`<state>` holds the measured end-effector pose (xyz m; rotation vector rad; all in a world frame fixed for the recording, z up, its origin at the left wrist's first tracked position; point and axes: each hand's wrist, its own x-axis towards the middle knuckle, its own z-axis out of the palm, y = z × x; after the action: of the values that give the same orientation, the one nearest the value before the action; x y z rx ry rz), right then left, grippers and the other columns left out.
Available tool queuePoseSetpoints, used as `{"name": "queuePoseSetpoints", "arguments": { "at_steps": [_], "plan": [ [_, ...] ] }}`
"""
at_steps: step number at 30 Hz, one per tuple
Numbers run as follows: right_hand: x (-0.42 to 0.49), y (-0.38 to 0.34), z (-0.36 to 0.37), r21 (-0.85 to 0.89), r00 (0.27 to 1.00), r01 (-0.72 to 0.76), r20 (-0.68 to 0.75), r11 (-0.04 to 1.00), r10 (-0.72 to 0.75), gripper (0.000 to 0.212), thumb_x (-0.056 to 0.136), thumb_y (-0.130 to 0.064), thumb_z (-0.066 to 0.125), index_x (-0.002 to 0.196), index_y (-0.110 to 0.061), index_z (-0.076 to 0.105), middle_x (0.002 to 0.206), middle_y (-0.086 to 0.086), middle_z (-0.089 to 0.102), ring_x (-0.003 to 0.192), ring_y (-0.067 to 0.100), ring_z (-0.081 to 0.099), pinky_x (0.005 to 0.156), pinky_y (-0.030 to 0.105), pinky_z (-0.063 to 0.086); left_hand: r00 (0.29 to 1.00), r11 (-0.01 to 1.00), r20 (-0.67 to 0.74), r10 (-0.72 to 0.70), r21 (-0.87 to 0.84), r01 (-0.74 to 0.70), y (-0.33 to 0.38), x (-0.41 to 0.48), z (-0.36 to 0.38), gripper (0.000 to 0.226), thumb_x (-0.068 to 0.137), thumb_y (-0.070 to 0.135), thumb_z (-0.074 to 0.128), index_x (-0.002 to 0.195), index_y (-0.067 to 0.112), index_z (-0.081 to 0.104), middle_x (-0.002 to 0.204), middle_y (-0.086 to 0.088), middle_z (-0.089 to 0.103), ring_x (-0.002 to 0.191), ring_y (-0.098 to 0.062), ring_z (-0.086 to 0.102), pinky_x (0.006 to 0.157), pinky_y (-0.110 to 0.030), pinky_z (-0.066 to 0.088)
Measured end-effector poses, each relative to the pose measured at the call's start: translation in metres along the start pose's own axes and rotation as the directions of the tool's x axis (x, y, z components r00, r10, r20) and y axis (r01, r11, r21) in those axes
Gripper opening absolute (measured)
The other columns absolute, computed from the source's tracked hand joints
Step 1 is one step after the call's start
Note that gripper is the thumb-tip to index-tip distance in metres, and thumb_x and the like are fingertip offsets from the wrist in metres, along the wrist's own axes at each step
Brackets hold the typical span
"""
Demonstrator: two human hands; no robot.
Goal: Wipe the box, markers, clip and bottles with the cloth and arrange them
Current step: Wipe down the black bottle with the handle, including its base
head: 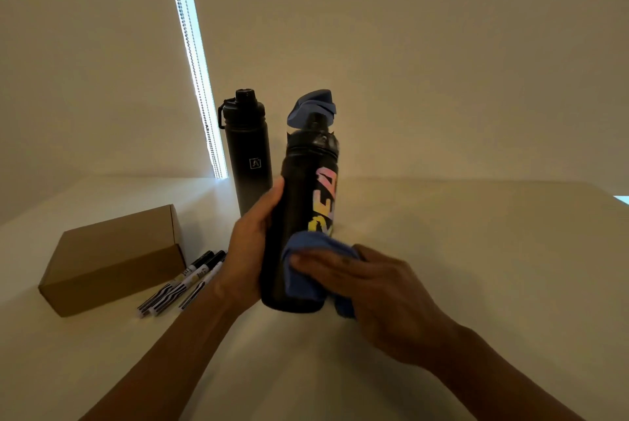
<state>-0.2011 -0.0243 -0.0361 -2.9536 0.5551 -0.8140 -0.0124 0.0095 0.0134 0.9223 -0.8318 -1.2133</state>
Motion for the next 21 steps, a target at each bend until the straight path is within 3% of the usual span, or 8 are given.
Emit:
{"name": "queuePoseSetpoints", "arguments": {
  "at_steps": [2,4,6,9,14,16,19,21],
  "plan": [
    [0.001,0.0,0.007,-0.037,0.997,0.068,0.043,0.997,-0.067,0.114,0.088,-0.003,0.073,0.154,-0.062,0.001,0.157,-0.042,0.018,0.094,0.014,0.061,0.072,0.038,0.061,0.999,0.999,-0.026,0.044,0.0,-0.044,0.004,0.002,-0.003,0.036,0.101,0.048,0.046,0.105,0.019,0.068,0.082,-0.006,0.08,0.068,-0.02,0.076,0.062,-0.031,0.064],
    [0.001,0.004,0.007,-0.107,0.996,0.088,0.037,0.99,-0.084,0.119,0.082,-0.006,0.079,0.154,-0.06,0.001,0.154,-0.029,0.035,0.088,0.012,0.059,0.065,0.034,0.061,0.998,0.998,-0.031,0.056,-0.009,-0.057,0.005,0.003,-0.004,0.041,0.091,0.055,0.051,0.107,0.022,0.069,0.088,-0.007,0.081,0.074,-0.023,0.077,0.069,-0.036,0.064],
    [0.0,0.008,0.003,-0.142,0.997,0.08,-0.01,0.987,-0.082,0.115,0.082,-0.013,0.079,0.156,-0.057,0.002,0.15,-0.024,0.038,0.087,0.011,0.059,0.065,0.032,0.061,0.998,0.998,-0.03,0.058,-0.012,-0.058,0.003,0.004,-0.006,0.044,0.086,0.058,0.053,0.108,0.024,0.071,0.09,-0.005,0.081,0.076,-0.022,0.077,0.072,-0.037,0.065],
    [-0.001,0.014,-0.004,-0.087,0.989,0.02,-0.144,0.996,-0.032,0.087,0.09,-0.032,0.054,0.158,-0.052,0.004,0.152,-0.015,0.042,0.092,0.02,0.066,0.071,0.038,0.063,1.0,1.0,0.009,0.012,-0.02,-0.012,-0.001,0.004,-0.006,0.048,0.094,0.058,0.047,0.108,0.022,0.076,0.094,-0.008,0.079,0.079,-0.02,0.077,0.07,-0.034,0.065],
    [-0.002,0.03,-0.015,-0.075,0.953,-0.126,-0.286,0.989,0.099,0.073,0.097,-0.016,0.031,0.16,-0.048,0.013,0.16,-0.019,0.037,0.109,0.032,0.063,0.085,0.048,0.061,0.997,0.993,0.074,-0.021,0.122,0.011,-0.015,-0.002,0.001,0.044,0.098,0.055,0.04,0.12,0.03,0.069,0.105,0.003,0.08,0.096,-0.014,0.077,0.083,-0.031,0.058],
    [-0.001,0.033,-0.019,-0.051,0.934,-0.141,-0.337,0.989,0.116,0.069,0.099,-0.016,0.032,0.161,-0.044,0.016,0.161,-0.027,0.027,0.116,0.03,0.062,0.094,0.042,0.059,0.993,0.985,0.114,-0.016,0.17,-0.003,-0.018,-0.002,0.003,0.045,0.09,0.057,0.044,0.12,0.033,0.067,0.102,0.007,0.08,0.096,-0.011,0.077,0.083,-0.029,0.059],
    [0.001,0.036,-0.018,0.046,0.915,-0.115,-0.384,0.992,0.124,0.065,0.101,-0.017,0.034,0.16,-0.042,0.019,0.161,-0.031,0.025,0.128,0.013,0.054,0.109,0.016,0.041,0.992,0.983,0.127,-0.017,0.182,-0.007,-0.017,-0.001,0.003,0.053,0.089,0.06,0.048,0.13,0.03,0.063,0.108,0.003,0.079,0.103,-0.017,0.076,0.084,-0.03,0.062],
    [0.003,0.031,-0.02,0.076,0.915,-0.114,-0.381,0.991,0.135,0.063,0.103,-0.019,0.035,0.16,-0.042,0.02,0.16,-0.032,0.028,0.128,0.01,0.053,0.11,0.013,0.039,0.992,0.985,0.122,-0.021,0.17,0.0,-0.016,-0.001,0.002,0.055,0.094,0.059,0.047,0.135,0.025,0.061,0.11,-0.003,0.079,0.1,-0.021,0.077,0.08,-0.032,0.062]
  ]
}}
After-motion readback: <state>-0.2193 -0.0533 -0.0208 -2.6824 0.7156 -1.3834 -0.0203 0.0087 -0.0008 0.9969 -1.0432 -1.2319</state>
